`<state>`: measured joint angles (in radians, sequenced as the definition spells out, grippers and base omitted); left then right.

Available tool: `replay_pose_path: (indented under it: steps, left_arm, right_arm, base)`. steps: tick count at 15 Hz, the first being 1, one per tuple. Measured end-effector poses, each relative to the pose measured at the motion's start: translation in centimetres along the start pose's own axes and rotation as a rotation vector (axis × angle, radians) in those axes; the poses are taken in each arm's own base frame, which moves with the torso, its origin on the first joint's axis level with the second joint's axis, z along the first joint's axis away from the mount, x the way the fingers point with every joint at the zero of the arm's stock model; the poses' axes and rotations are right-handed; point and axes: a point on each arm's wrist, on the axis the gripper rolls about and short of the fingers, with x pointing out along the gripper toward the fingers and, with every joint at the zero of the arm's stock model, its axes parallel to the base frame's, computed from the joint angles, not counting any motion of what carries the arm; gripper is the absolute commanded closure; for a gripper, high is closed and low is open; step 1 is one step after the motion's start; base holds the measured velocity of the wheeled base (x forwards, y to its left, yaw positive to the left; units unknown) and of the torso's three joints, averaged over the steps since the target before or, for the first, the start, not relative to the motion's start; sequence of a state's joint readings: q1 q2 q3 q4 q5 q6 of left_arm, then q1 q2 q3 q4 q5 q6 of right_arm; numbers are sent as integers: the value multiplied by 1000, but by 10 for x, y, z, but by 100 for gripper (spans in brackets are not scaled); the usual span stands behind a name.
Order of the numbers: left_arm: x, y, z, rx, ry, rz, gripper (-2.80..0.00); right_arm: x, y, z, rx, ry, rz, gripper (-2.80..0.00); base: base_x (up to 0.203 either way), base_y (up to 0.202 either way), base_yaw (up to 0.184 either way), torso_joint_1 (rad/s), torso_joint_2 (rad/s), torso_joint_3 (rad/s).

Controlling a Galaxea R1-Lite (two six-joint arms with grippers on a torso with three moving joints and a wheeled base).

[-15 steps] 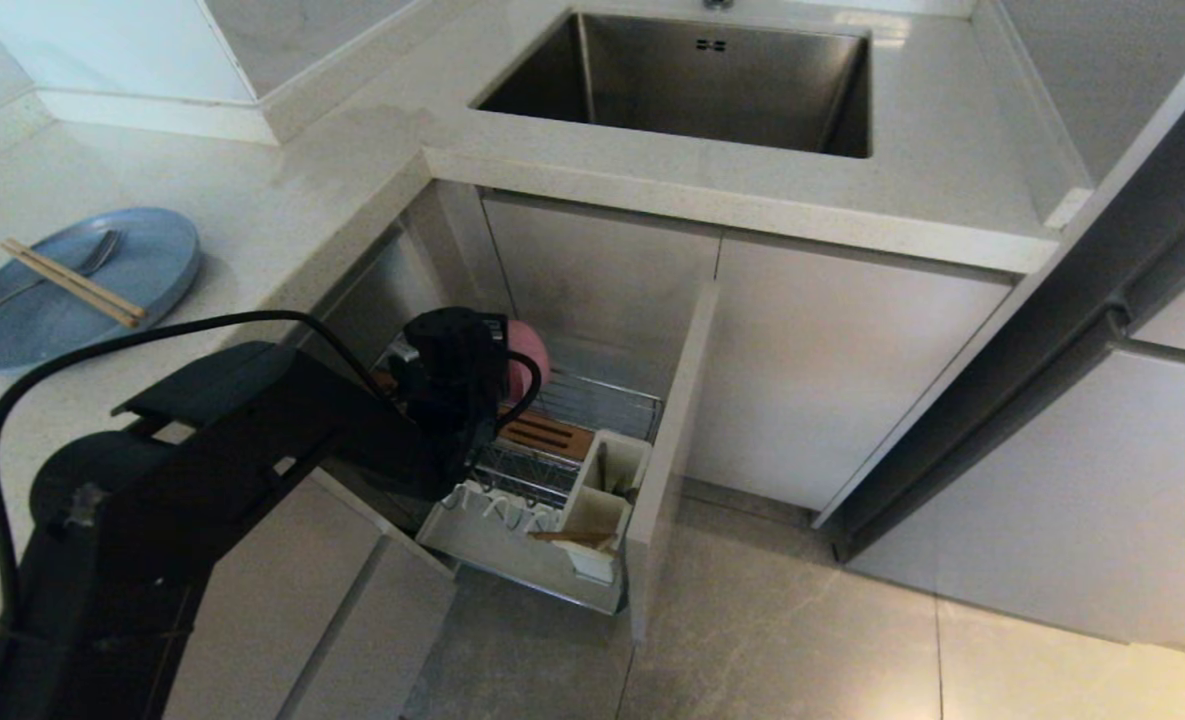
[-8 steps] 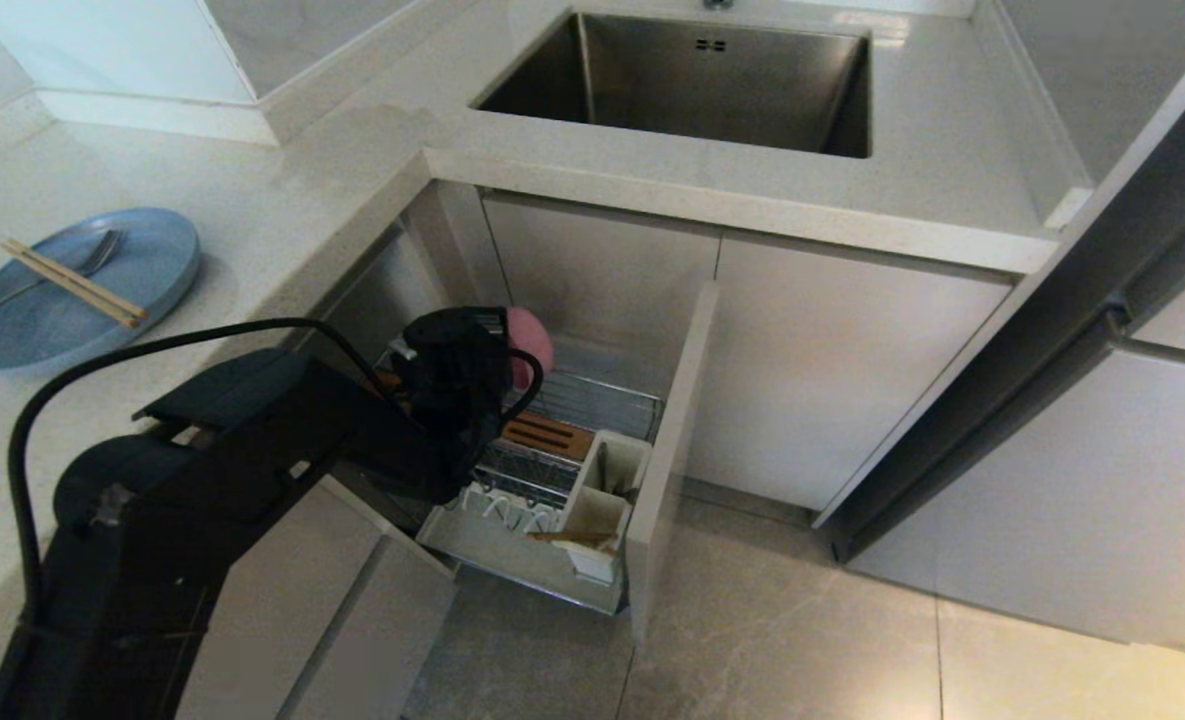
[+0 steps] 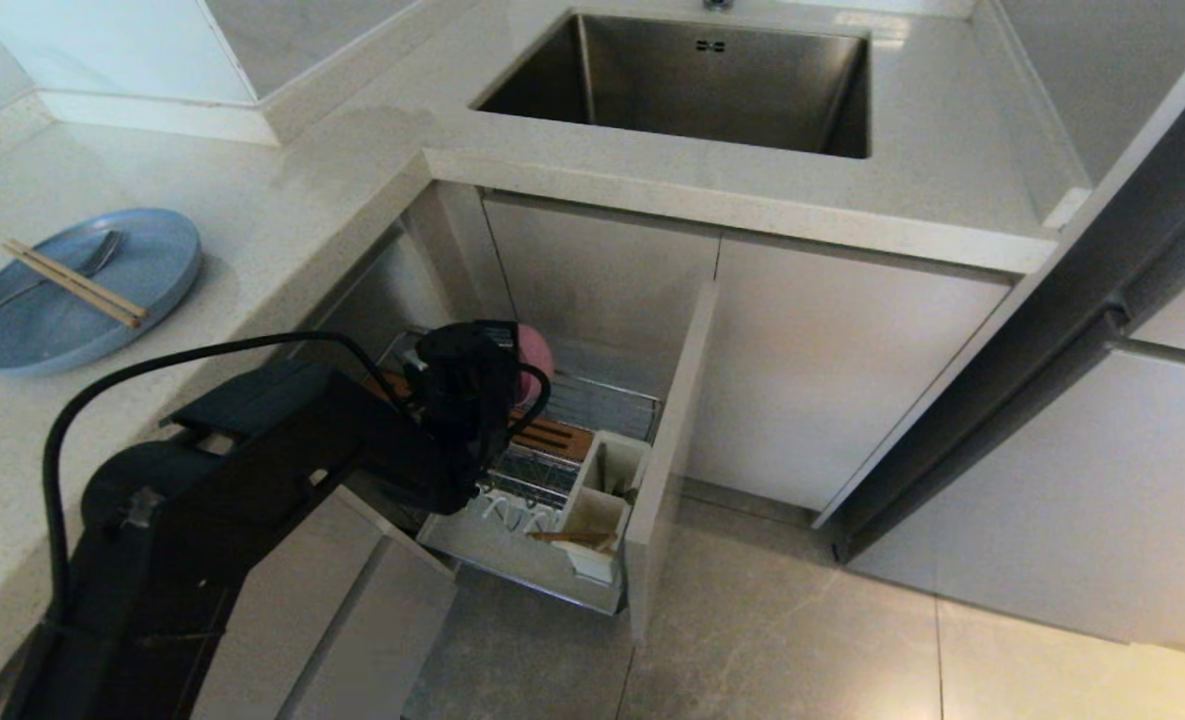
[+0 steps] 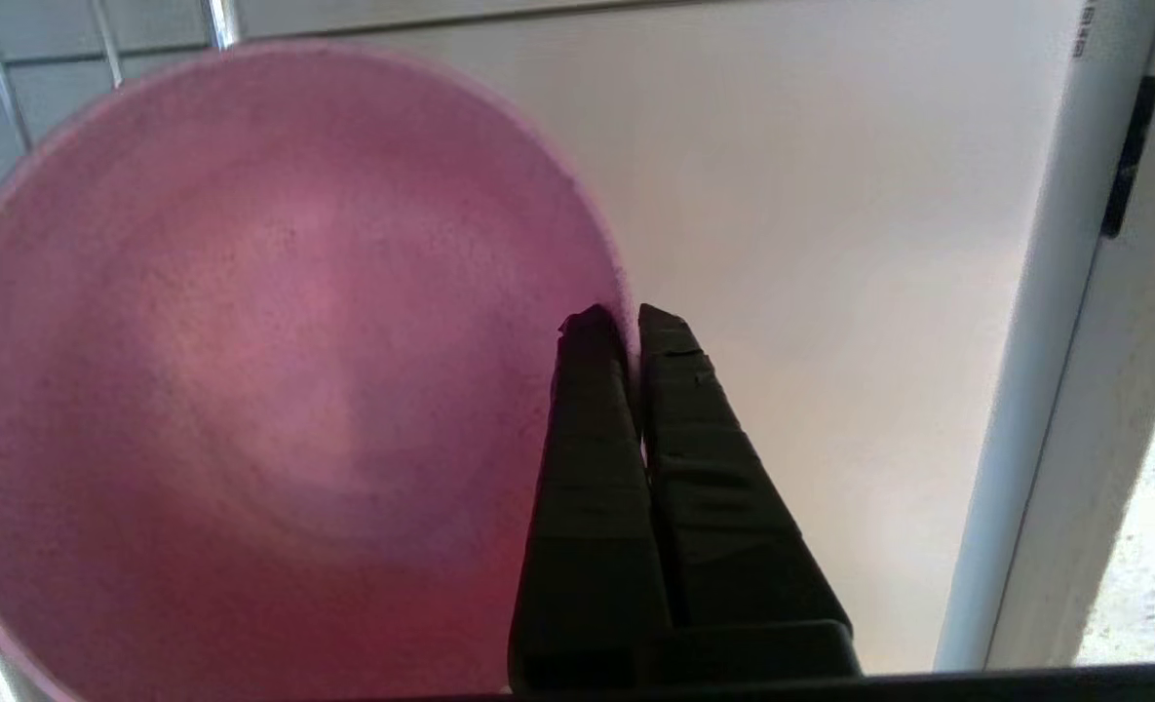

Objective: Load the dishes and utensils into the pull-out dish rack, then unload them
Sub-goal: Pick up the bowl and place it in the cupboard

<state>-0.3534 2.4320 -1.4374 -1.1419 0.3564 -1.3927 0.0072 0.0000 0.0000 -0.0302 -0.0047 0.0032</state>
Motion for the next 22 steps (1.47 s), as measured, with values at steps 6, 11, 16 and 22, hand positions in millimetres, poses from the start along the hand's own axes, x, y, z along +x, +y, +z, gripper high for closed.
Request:
replay_pose_path:
  steps: [6,11,16,22]
  left_arm:
    - [1,5,-1,2,0,11,0]
    - [0,-9,3,-6,-13,-12,0]
    - [-1,-25,1,24,4,8,0]
    - [-6,-57,-3,61,38,80,0]
  right_arm:
    - [0,0,0,0,0,0,0]
    - [0,0,0,0,0,0,0]
    - [0,0,0,0,0,0,0]
    - [0,0,0,0,0,0,0]
  base:
    - [0,0,0,0,0,0]
    - [0,0,0,0,0,0]
    - [0,0,0,0,0,0]
    - [0,0,0,0,0,0]
